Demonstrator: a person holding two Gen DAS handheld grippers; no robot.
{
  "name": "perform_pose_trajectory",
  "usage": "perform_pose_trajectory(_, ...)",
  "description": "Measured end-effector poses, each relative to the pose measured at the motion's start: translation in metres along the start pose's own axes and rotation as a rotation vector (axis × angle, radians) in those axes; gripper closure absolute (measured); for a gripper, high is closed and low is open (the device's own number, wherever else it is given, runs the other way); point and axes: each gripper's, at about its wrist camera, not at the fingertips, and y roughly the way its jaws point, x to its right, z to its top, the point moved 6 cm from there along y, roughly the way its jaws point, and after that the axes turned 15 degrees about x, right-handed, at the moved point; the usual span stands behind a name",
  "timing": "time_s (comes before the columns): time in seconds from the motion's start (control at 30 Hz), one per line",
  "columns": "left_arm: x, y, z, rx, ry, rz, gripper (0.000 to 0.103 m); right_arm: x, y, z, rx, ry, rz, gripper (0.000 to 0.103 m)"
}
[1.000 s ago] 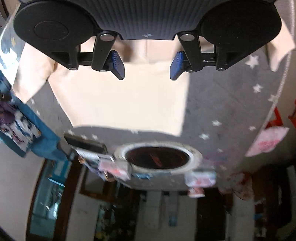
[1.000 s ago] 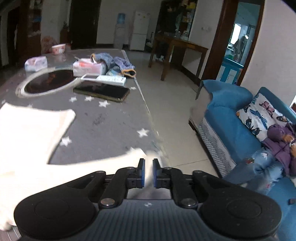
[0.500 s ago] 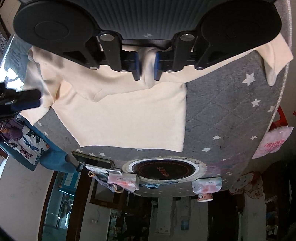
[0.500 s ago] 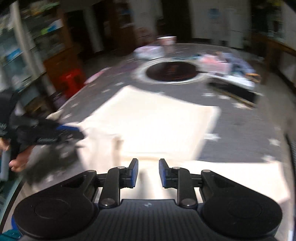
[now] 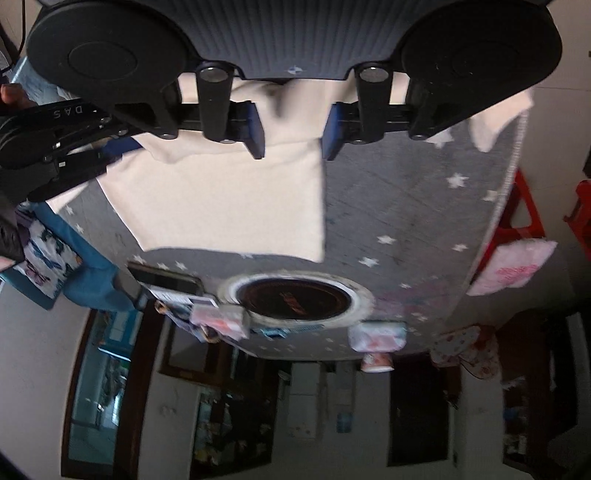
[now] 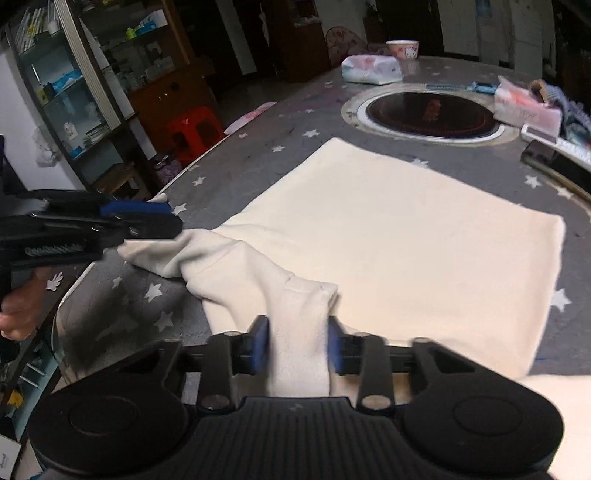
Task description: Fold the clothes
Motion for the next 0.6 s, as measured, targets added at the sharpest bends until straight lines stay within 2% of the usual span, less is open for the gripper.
perform_pose_trajectory(0.1, -0.009, -0.012, 0.006, 0.021, 0.001, 0.025, 0.065, -0.02, -0.01, -0.003, 0.03, -0.102, 0.04, 0.092)
perform_pose_trajectory(0.23, -0.011, -0.021, 0.016, 0.048, -0.005, 0.031, 0.065, -0.07, -0.037, -0.017, 0.065, -0.339, 0.117, 0.094)
perform_pose_trajectory(0.37, 0.004, -0.016, 0.018, 0.047, -0.003, -0.008, 0.061, -0.115, -0.052, -0.049, 0.023, -0.529, 0.213, 0.095)
perform_pose_trajectory(0.43, 0.015, -0.01, 0.012, 0.03, 0.006, -0.032, 0.061, -0.126, -0.057, -0.062, -0.007, -0.563, 0.245, 0.095)
perform_pose_trajectory(0.6, 0.041, 0.009, -0.017, -0.045, 0.024, -0.091, 0.061, -0.121, -0.082, -0.063, 0.007, -0.525, 0.238, 0.091)
